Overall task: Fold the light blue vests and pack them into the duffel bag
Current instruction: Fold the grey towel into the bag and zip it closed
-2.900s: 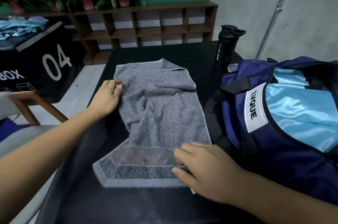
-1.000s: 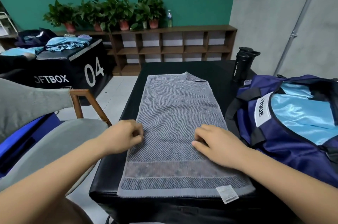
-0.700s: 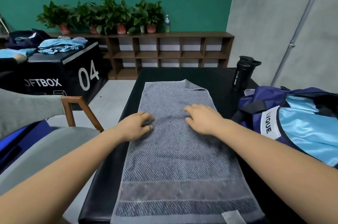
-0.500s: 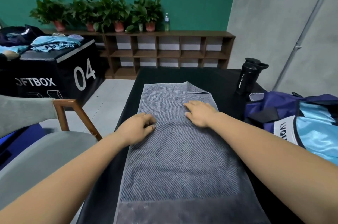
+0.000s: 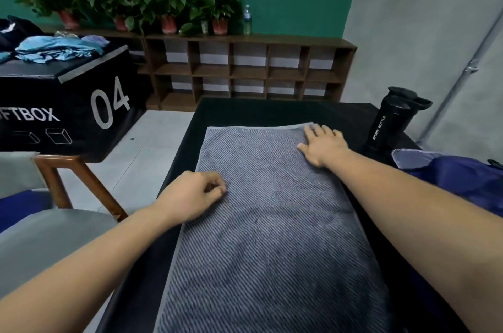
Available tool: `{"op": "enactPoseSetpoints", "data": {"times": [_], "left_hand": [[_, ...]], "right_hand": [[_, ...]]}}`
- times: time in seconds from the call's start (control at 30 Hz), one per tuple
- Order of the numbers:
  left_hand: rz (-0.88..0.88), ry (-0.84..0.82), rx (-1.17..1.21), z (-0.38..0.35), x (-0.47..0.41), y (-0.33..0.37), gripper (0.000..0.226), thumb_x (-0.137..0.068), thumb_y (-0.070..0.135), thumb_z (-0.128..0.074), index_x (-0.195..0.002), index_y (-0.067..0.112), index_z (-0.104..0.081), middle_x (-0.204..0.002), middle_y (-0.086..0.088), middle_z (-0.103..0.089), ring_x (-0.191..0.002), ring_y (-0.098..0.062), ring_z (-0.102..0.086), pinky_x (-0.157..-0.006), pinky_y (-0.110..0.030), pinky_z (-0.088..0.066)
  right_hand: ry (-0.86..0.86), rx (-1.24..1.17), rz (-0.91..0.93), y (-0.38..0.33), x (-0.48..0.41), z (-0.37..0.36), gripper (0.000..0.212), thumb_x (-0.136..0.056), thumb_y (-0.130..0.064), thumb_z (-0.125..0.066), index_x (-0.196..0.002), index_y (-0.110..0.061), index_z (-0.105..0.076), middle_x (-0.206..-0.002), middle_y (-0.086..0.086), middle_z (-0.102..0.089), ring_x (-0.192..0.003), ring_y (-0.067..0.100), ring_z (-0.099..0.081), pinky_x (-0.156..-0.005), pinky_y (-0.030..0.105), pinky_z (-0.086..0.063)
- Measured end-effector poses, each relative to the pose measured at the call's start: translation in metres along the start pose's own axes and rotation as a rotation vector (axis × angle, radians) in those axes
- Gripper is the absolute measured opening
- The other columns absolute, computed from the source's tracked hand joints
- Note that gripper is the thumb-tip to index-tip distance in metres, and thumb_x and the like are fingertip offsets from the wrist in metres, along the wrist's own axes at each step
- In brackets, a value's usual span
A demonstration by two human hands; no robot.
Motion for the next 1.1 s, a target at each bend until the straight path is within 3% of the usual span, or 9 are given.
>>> {"op": "enactPoseSetpoints", "data": {"times": [0.2, 0.37, 0.5, 0.57, 0.73, 0.83, 0.93, 1.03, 1.1], "left_hand": [[0.080, 0.114, 0.108, 0.004, -0.056, -0.026, 0.012, -0.096, 0.031, -0.070, -0.085, 0.034, -0.070, -0.073, 0.015, -0.072, -0.073, 0.002, -0.064, -0.063, -0.021, -0.043], [0.123, 0.140, 0.076, 0.009, -0.110, -0.046, 0.007, -0.096, 0.033, -0.073, -0.091, 0.030, -0.069, -0.081, 0.012, -0.071, -0.078, -0.005, -0.065, -0.067, -0.027, -0.047], [0.154, 0.145, 0.021, 0.011, -0.154, -0.065, 0.008, -0.097, 0.033, -0.074, -0.097, 0.028, -0.068, -0.092, 0.004, -0.071, -0.083, -0.012, -0.065, -0.067, -0.024, -0.045], [0.184, 0.153, -0.006, 0.012, -0.173, -0.074, 0.010, -0.099, 0.035, -0.071, -0.103, 0.028, -0.066, -0.104, 0.000, -0.068, -0.088, -0.015, -0.064, -0.075, -0.026, -0.047], [0.246, 0.157, -0.060, 0.013, -0.205, -0.083, 0.031, -0.105, 0.035, -0.063, -0.132, 0.018, -0.061, -0.128, -0.010, -0.058, -0.110, -0.026, -0.061, -0.097, -0.036, -0.048], [0.271, 0.155, -0.053, 0.014, -0.213, -0.085, 0.040, -0.107, 0.034, -0.062, -0.143, 0.017, -0.059, -0.136, -0.010, -0.059, -0.122, -0.031, -0.062, -0.107, -0.041, -0.049], [0.291, 0.139, -0.023, 0.015, -0.215, -0.084, 0.032, -0.105, 0.028, -0.065, -0.135, 0.015, -0.065, -0.127, -0.009, -0.068, -0.114, -0.029, -0.065, -0.100, -0.039, -0.051], [0.306, 0.200, 0.039, 0.022, -0.210, -0.080, 0.006, -0.102, 0.024, -0.069, -0.103, 0.018, -0.072, -0.105, -0.002, -0.072, -0.103, -0.026, -0.067, -0.086, -0.035, -0.051], [0.311, 0.269, 0.106, 0.030, -0.203, -0.077, 0.008, -0.101, 0.022, -0.069, -0.093, 0.020, -0.070, -0.096, 0.000, -0.072, -0.098, -0.025, -0.068, -0.086, -0.035, -0.053]], "right_hand": [[0.041, -0.164, -0.077, 0.016, -0.032, 0.001, 0.072, -0.107, -0.055, -0.045, -0.165, -0.017, -0.026, -0.164, 0.016, -0.038, -0.147, 0.038, -0.040, -0.120, 0.055, -0.035], [0.027, -0.414, -0.104, 0.018, -0.061, 0.001, 0.078, -0.101, -0.046, -0.064, -0.163, -0.016, -0.030, -0.151, 0.016, -0.054, -0.134, 0.038, -0.055, -0.110, 0.049, -0.049], [0.136, -0.602, -0.161, 0.020, -0.076, 0.006, 0.078, -0.098, -0.033, -0.074, -0.162, -0.015, -0.032, -0.140, 0.016, -0.061, -0.126, 0.036, -0.061, -0.096, 0.039, -0.051], [0.179, -0.667, -0.189, 0.024, -0.083, 0.006, 0.075, -0.098, -0.031, -0.075, -0.160, -0.015, -0.037, -0.132, 0.013, -0.065, -0.121, 0.033, -0.063, -0.095, 0.039, -0.052], [0.226, -0.741, -0.192, 0.035, -0.090, 0.010, 0.043, -0.097, -0.023, -0.077, -0.138, -0.015, -0.065, -0.127, 0.008, -0.069, -0.119, 0.027, -0.065, -0.104, 0.037, -0.053], [0.262, -0.767, -0.185, 0.040, -0.087, 0.019, 0.009, -0.095, -0.017, -0.078, -0.104, -0.019, -0.077, -0.111, 0.003, -0.073, -0.107, 0.022, -0.068, -0.091, 0.032, -0.054], [0.262, -0.758, -0.161, 0.042, -0.080, 0.031, 0.005, -0.095, -0.014, -0.079, -0.093, -0.019, -0.078, -0.100, 0.001, -0.074, -0.098, 0.019, -0.068, -0.084, 0.030, -0.051], [0.277, -0.758, -0.147, 0.044, -0.074, 0.044, 0.005, -0.095, -0.017, -0.079, -0.093, -0.020, -0.078, -0.099, -0.001, -0.073, -0.095, 0.016, -0.066, -0.083, 0.031, -0.049], [0.280, -0.770, -0.134, 0.045, -0.068, 0.053, 0.006, -0.096, -0.018, -0.078, -0.092, -0.022, -0.077, -0.099, -0.002, -0.073, -0.094, 0.014, -0.065, -0.082, 0.032, -0.049]]}}
Point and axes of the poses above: each hand's wrist, its own x-axis away from the middle knuckle, its own z-axis out of the back of the hand, y = z × x, the point moved 3 cm from there along -x, towards the middle knuckle
